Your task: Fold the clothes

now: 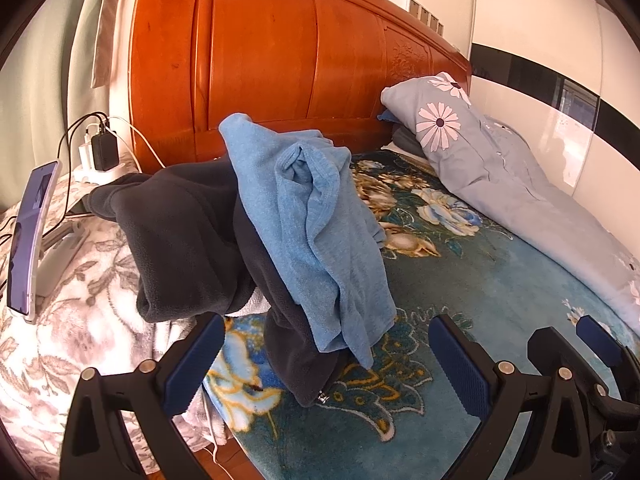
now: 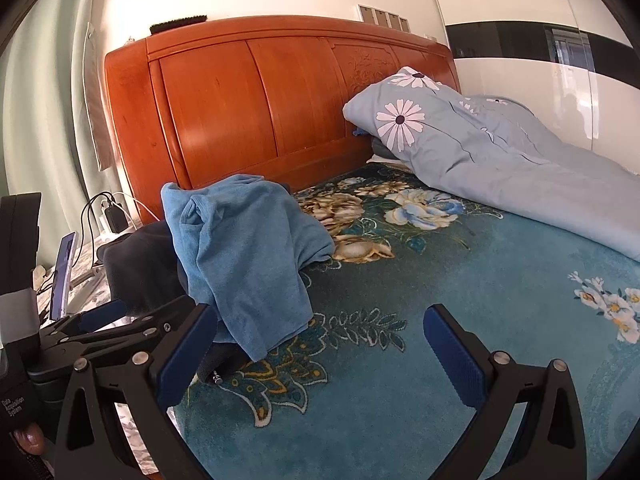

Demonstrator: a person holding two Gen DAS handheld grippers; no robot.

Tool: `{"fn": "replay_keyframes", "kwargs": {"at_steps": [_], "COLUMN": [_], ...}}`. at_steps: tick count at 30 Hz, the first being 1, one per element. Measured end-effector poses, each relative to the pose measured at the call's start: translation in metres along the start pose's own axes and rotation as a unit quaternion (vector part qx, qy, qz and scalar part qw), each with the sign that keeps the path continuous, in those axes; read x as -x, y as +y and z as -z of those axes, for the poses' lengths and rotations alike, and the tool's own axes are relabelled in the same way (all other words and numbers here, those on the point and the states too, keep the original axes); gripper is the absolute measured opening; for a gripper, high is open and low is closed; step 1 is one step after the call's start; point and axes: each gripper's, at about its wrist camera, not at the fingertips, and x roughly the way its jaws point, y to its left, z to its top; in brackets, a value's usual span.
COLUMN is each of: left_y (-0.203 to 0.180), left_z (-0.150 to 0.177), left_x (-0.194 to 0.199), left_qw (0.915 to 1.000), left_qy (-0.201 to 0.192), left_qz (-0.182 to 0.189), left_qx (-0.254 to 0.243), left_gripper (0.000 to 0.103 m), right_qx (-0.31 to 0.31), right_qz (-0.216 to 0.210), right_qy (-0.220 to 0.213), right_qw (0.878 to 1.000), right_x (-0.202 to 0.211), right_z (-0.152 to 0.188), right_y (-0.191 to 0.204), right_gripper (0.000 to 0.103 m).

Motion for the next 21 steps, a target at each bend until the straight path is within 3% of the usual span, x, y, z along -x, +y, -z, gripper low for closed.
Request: {"fn": "replay_keyframes", "kwargs": {"at_steps": [13,21], "left_y": [-0.0089,-0.0032], "left_z": [0.0031,0.0028], "left_x": [0.0030,0.0030], "left_qw": [0.9989,0.9994], "left_qy": [-0.020,-0.028], "left_qz": [-0.032,-0.019], "left_qx": [-0.026,-0.009], "left_gripper": [0.103,0.103], "right_qx": [-0.024,-0.036], "right_qz": [-0.013,-0.026], "right_qy": [0.018,0.012], "right_qw": [0.999,0.999], "right_x": [-0.0070,-0.0068], "right_z": [0.0043,0.0062], "right_y": [-0.0043,-0.0056], "right_gripper": [0.103,0.103]}}
